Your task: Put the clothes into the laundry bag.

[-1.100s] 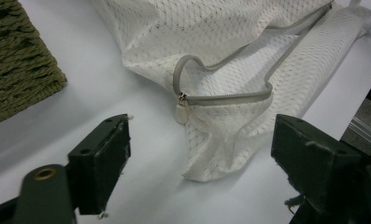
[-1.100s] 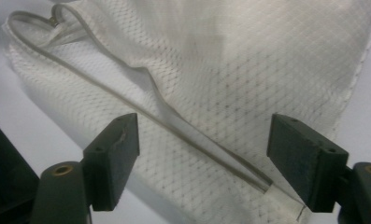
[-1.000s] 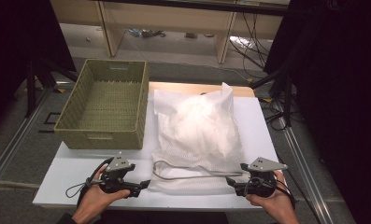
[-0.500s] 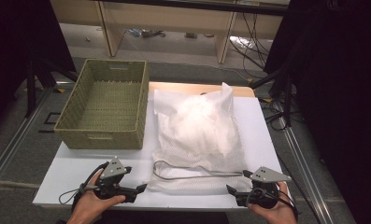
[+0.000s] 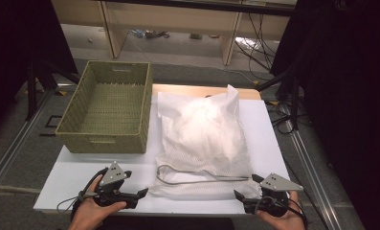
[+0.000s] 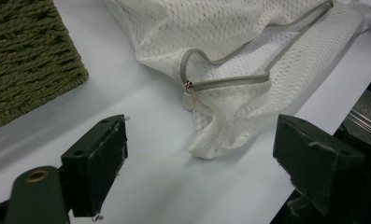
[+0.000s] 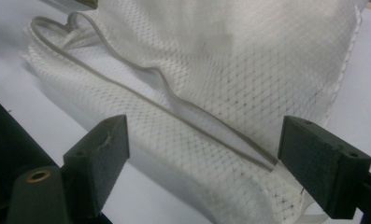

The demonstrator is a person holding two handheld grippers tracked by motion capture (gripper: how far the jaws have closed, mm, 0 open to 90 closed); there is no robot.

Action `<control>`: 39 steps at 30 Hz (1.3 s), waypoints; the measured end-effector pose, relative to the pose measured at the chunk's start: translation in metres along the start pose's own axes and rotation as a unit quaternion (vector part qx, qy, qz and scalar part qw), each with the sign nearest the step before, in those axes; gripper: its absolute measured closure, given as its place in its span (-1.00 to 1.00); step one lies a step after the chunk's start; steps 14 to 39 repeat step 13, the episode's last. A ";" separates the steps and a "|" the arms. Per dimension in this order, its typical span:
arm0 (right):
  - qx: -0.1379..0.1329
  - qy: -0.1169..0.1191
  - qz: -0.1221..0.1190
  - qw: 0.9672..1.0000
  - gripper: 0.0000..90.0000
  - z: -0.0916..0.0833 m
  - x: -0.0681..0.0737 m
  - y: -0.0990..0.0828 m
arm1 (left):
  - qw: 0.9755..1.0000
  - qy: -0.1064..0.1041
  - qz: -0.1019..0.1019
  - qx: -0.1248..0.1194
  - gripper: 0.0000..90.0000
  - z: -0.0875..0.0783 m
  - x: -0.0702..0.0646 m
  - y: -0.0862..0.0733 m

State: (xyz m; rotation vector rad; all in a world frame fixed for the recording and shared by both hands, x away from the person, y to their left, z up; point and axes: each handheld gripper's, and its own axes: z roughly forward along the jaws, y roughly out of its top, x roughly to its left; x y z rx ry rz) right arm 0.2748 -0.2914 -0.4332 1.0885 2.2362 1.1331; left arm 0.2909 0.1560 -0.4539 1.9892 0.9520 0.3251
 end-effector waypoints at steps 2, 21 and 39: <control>-0.004 -0.003 -0.002 1.000 -0.61 0.000 -0.001 0.000 | 1.000 0.000 0.007 0.004 -0.62 -0.001 0.002 0.001; 0.005 -0.002 0.012 1.000 -0.61 0.000 -0.004 -0.001 | 1.000 0.004 0.010 0.010 -0.62 0.000 0.003 0.002; 0.005 -0.002 0.012 1.000 -0.61 0.000 -0.004 -0.001 | 1.000 0.004 0.010 0.010 -0.62 0.000 0.003 0.002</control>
